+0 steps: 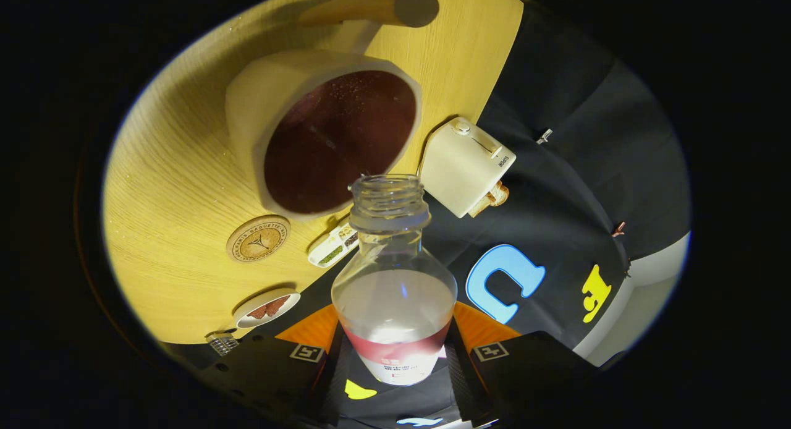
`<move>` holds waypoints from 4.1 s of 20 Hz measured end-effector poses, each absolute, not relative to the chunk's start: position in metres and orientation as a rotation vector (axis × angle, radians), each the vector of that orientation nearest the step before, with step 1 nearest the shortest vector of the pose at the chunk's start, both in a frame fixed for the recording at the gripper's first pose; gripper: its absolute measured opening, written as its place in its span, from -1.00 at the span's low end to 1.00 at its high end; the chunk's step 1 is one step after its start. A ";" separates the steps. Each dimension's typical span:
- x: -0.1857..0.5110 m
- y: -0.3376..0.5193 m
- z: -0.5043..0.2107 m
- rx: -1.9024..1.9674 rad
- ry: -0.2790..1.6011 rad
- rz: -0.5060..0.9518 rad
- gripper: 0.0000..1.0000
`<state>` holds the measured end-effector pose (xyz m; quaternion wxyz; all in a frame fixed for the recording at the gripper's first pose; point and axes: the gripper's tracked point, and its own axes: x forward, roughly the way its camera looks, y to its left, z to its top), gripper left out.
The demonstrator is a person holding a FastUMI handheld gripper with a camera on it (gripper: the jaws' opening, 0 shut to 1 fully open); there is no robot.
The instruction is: Take the bottle from table, then pour the juice into the cup, finally place the bottle on the coaster
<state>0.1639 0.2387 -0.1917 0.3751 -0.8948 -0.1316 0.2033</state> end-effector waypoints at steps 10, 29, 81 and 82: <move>0.164 0.240 -0.185 -2.243 -0.366 0.516 0.43; 0.156 0.226 -0.153 -1.559 -0.286 0.577 0.44; 0.258 0.175 -0.269 0.050 0.336 0.460 0.97; 0.255 0.173 -0.267 0.055 0.344 0.462 0.98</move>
